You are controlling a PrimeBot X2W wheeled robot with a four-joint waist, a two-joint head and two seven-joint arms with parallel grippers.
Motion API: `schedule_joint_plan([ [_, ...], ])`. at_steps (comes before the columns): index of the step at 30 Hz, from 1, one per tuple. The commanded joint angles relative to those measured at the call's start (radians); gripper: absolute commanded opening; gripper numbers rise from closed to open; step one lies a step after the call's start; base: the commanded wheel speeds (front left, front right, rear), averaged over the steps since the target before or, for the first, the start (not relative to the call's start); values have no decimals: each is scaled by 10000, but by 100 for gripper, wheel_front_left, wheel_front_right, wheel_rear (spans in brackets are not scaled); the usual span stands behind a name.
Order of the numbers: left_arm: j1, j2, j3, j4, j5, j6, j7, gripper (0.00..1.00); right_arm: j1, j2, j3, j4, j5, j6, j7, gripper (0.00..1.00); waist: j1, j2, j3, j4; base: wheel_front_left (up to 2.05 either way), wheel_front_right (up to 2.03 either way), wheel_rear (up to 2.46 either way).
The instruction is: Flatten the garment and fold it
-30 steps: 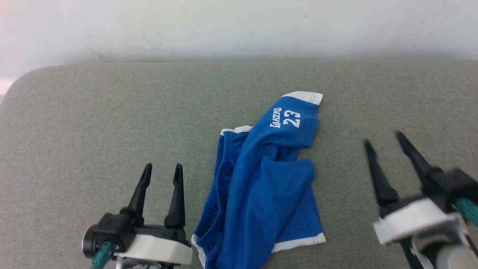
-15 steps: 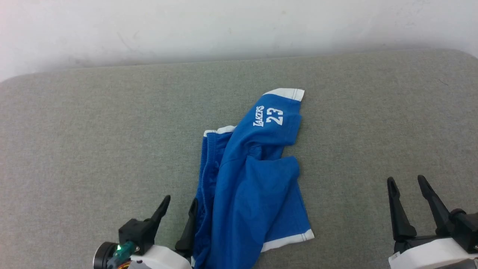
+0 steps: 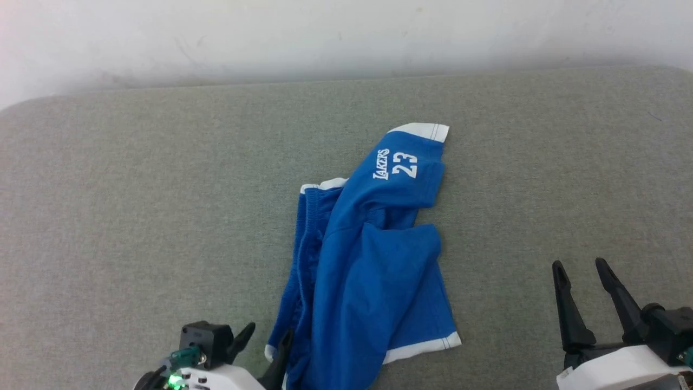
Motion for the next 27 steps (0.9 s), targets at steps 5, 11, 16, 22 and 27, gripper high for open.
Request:
schedule_joint_plan([
  [5,376,108,-67,-398,-355,2,532,100,-73,29,22,69,29,-7,60,100,0,0,63,146,0,0,0],
  [11,272,197,-169,-112,-501,-62,813,100,-153,29,125,136,20,-7,107,100,0,0,79,166,0,0,0],
  [16,-30,283,-207,291,-589,-131,883,100,-238,29,220,158,-6,-7,162,100,0,0,109,39,0,0,0],
  [22,-440,421,-280,715,-678,-222,988,100,-261,29,187,136,-23,-7,220,100,0,0,225,-150,0,0,0],
  [27,-634,535,-356,1023,-749,-193,1505,84,-309,30,183,126,-13,-7,246,100,0,0,311,-247,0,0,0],
])
